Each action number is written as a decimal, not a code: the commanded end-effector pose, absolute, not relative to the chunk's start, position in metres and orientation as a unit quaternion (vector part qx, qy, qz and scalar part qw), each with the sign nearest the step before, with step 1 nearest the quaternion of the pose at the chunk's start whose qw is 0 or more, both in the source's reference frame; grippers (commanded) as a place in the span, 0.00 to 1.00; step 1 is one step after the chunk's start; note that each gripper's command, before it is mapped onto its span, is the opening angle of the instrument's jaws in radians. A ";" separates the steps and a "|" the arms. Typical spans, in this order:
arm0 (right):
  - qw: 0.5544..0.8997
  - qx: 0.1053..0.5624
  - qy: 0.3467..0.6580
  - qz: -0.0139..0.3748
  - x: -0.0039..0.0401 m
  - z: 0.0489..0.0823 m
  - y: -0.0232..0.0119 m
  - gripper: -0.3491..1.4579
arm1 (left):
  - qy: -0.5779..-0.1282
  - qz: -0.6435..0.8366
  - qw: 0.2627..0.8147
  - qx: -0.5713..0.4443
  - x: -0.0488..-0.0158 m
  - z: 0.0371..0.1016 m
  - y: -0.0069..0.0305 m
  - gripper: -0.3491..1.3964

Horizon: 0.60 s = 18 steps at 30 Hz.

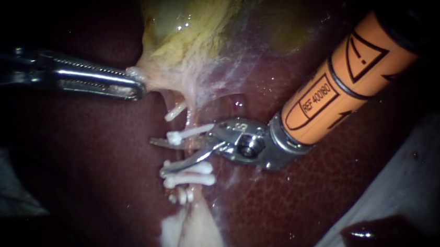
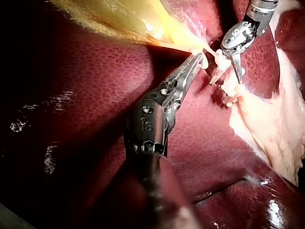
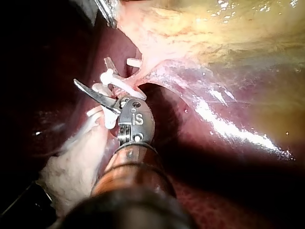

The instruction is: Go to the cutting position right tube

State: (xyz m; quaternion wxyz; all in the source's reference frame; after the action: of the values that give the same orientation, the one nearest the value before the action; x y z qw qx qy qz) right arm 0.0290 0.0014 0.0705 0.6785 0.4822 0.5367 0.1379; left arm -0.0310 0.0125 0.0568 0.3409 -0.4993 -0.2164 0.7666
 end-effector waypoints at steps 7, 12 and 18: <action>0.676 0.492 0.524 0.161 0.0301 0.0701 0.0010 0.90 | -0.216 0.767 0.341 -0.499 -0.0311 0.0569 0.0125 0.00; 0.673 0.500 0.519 0.167 0.0306 0.0691 0.0004 0.90 | -0.216 0.767 0.341 -0.499 -0.0311 0.0570 0.0124 0.00; 0.670 0.507 0.516 0.168 0.0309 0.0670 -0.0003 0.91 | -0.216 0.767 0.341 -0.499 -0.0310 0.0570 0.0124 0.00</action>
State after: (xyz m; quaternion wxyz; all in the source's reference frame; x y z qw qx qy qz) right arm 0.0309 -0.0005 0.0667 0.6690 0.5081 0.5157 0.1683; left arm -0.0310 0.0124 0.0570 0.3412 -0.4988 -0.2158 0.7669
